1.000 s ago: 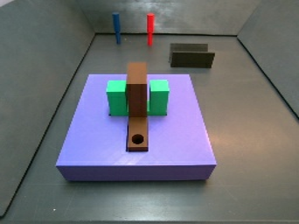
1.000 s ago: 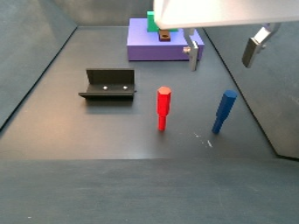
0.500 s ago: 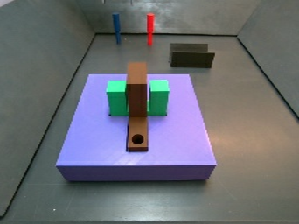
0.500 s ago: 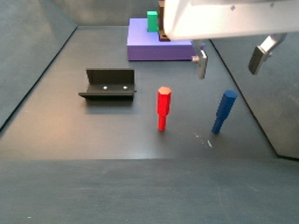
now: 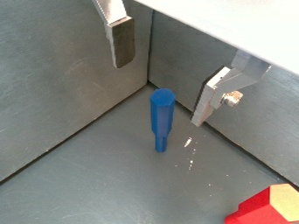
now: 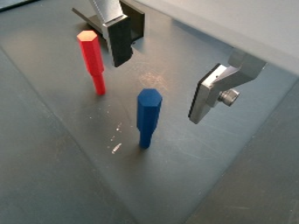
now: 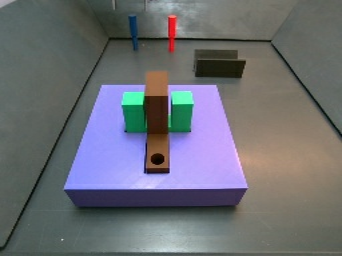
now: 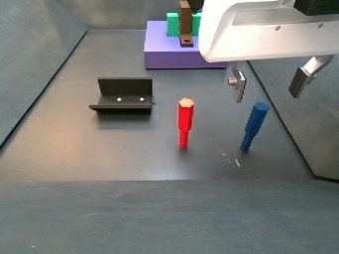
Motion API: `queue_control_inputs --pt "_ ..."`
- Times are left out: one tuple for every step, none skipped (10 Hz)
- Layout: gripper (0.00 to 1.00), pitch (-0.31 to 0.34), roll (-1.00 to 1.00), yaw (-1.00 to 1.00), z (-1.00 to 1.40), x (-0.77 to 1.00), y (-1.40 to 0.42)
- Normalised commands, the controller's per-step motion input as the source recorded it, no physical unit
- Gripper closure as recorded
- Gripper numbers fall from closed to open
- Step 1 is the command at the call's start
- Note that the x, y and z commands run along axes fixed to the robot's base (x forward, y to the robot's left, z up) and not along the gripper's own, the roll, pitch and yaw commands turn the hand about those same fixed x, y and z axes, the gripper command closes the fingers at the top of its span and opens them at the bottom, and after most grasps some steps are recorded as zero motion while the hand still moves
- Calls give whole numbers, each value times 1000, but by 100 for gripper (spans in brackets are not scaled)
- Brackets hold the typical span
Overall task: Pick up the blue object. Move up. Move to above the board. Insert the blue object.
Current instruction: Pick up the blue object.
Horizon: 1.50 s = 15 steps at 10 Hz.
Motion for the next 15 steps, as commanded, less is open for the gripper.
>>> queue_control_inputs --pt "0 -63 0 0 -46 0 0" --pt "0 -76 0 0 -123 0 0" --pt "0 -90 0 0 -177 0 34" --pt "0 -91 0 0 -186 0 20" --pt "0 -103 0 0 -183 0 0" --pt "0 -110 0 0 -200 0 0" --pt "0 -104 0 3 -209 0 23" --pt "0 -106 0 3 -206 0 3" --pt "0 -106 0 0 -234 0 11" --pt "0 -97 9 14 -226 40 57" --pt "0 -93 3 20 -203 57 20" --pt "0 -91 6 17 -200 51 0" --pt "0 -77 0 11 -163 0 0" --pt "0 -64 0 0 -111 0 0" --pt "0 -63 10 0 -140 0 0"
